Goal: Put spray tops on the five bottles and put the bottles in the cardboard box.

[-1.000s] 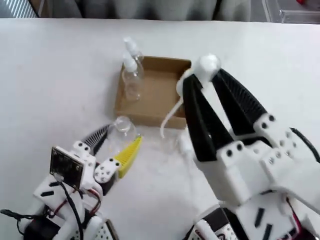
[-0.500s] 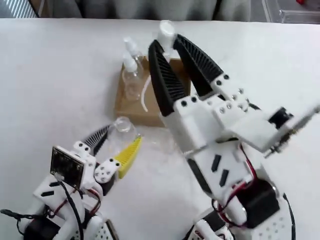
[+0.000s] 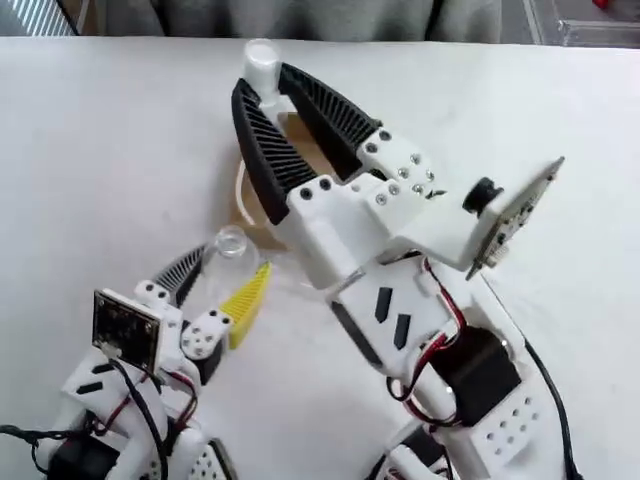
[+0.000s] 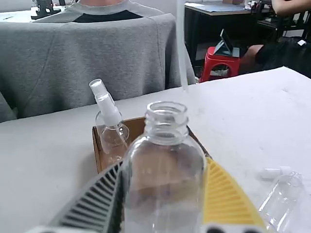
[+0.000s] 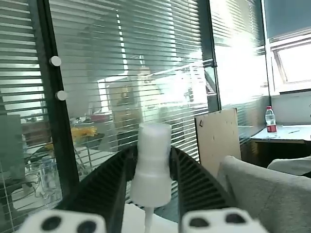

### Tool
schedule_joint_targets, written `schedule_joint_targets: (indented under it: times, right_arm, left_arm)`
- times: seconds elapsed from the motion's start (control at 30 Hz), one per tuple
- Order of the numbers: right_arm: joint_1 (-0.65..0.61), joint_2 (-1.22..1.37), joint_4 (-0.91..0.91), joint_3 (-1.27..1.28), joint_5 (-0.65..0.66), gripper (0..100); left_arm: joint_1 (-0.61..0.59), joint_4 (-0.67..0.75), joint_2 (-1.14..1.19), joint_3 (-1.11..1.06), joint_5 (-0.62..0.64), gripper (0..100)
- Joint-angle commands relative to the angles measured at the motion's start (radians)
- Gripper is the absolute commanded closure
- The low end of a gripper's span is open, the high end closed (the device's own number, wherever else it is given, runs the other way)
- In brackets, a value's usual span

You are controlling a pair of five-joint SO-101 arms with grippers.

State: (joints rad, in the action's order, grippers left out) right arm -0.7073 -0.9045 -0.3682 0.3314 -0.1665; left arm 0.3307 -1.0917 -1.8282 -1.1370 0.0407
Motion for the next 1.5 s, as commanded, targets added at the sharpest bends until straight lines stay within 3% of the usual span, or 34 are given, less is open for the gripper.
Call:
schedule_joint_targets:
  times: [0.0, 0.2, 1.0, 1.37, 1.47]
  right_arm:
    - [-0.016, -0.001, 0.024, -0.017, 0.014, 98.4]
    - [-0.082, -0.001, 0.013, -0.048, 0.014, 98.4]
    - [-0.071, -0.002, -0.028, 0.1, 0.015, 98.3]
    - [-0.079, -0.002, -0.26, 0.109, 0.017, 97.8]
    - [-0.082, -0.002, -0.311, 0.109, 0.017, 91.2]
  left_arm:
    - [-0.007, 0.002, -0.007, 0.018, -0.008, 98]
    - [-0.01, 0.002, -0.007, 0.018, -0.008, 98]
    - [-0.012, 0.002, -0.007, 0.018, -0.003, 98]
    - [-0.012, 0.002, -0.007, 0.021, -0.002, 98]
    - [-0.012, 0.002, -0.007, 0.02, -0.002, 98]
